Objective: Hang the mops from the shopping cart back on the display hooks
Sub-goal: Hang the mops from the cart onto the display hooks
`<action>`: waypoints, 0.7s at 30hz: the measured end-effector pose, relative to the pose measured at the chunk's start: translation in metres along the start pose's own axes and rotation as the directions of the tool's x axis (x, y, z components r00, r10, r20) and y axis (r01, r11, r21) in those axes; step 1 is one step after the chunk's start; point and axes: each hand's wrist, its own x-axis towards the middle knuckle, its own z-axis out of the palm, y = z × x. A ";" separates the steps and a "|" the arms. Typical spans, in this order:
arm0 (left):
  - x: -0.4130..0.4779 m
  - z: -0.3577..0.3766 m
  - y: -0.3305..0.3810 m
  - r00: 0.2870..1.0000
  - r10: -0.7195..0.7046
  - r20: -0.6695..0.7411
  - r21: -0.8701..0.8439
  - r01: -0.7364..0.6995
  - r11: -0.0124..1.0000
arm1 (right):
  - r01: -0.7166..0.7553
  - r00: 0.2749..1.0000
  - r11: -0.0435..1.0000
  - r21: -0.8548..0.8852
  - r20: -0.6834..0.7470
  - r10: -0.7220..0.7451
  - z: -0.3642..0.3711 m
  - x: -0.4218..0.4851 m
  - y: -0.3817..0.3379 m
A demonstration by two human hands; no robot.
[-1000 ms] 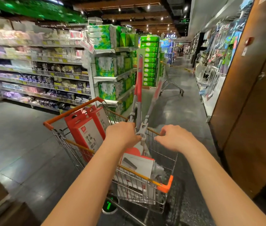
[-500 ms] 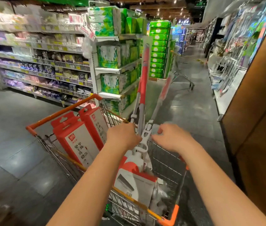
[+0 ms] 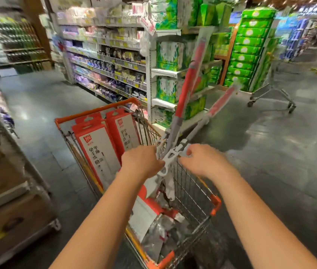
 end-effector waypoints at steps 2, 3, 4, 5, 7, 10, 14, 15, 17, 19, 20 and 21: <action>-0.008 0.005 0.003 0.998 -0.068 0.007 -0.012 0.068 0.998 | 0.066 0.997 0.998 0.005 0.035 -0.066 0.003 0.001 0.002; -0.011 0.008 0.004 0.996 -0.094 0.008 -0.014 0.094 0.995 | 0.094 0.994 0.996 0.004 0.055 -0.094 0.004 0.001 0.002; -0.013 0.010 0.004 0.993 -0.115 0.005 -0.012 0.115 0.993 | 0.118 0.990 0.993 -0.001 0.072 -0.118 0.006 0.002 0.001; -0.014 0.012 0.004 0.991 -0.133 -0.003 -0.010 0.133 0.991 | 0.138 0.987 0.990 -0.006 0.085 -0.137 0.008 0.003 0.001; -0.014 0.015 0.003 0.986 -0.168 -0.024 -0.022 0.167 0.986 | 0.169 0.981 0.986 -0.002 0.100 -0.168 0.010 0.008 -0.001; -0.008 0.022 -0.001 0.976 -0.211 -0.057 -0.058 0.207 0.977 | 0.202 0.974 0.979 -0.001 0.100 -0.201 0.015 0.017 -0.005; 0.010 0.033 -0.003 0.971 -0.233 -0.060 -0.113 0.225 0.968 | 0.210 0.971 0.977 -0.036 0.121 -0.204 0.024 0.037 -0.009; 0.016 0.036 -0.006 0.970 -0.235 -0.057 -0.129 0.226 0.966 | 0.204 0.972 0.978 -0.038 0.126 -0.197 0.026 0.044 -0.010; 0.026 0.043 -0.014 0.971 -0.235 -0.042 -0.154 0.226 0.962 | 0.187 0.975 0.982 -0.032 0.131 -0.182 0.029 0.058 -0.011; 0.037 0.049 -0.023 0.972 -0.235 -0.019 -0.154 0.229 0.961 | 0.173 0.975 0.984 -0.032 0.144 -0.167 0.033 0.070 -0.014; 0.042 0.051 -0.027 0.971 -0.237 -0.011 -0.147 0.233 0.961 | 0.169 0.975 0.985 -0.032 0.149 -0.163 0.036 0.076 -0.016; 0.047 0.053 -0.030 0.971 -0.241 -0.003 -0.138 0.238 0.961 | 0.169 0.975 0.985 -0.031 0.150 -0.162 0.039 0.082 -0.019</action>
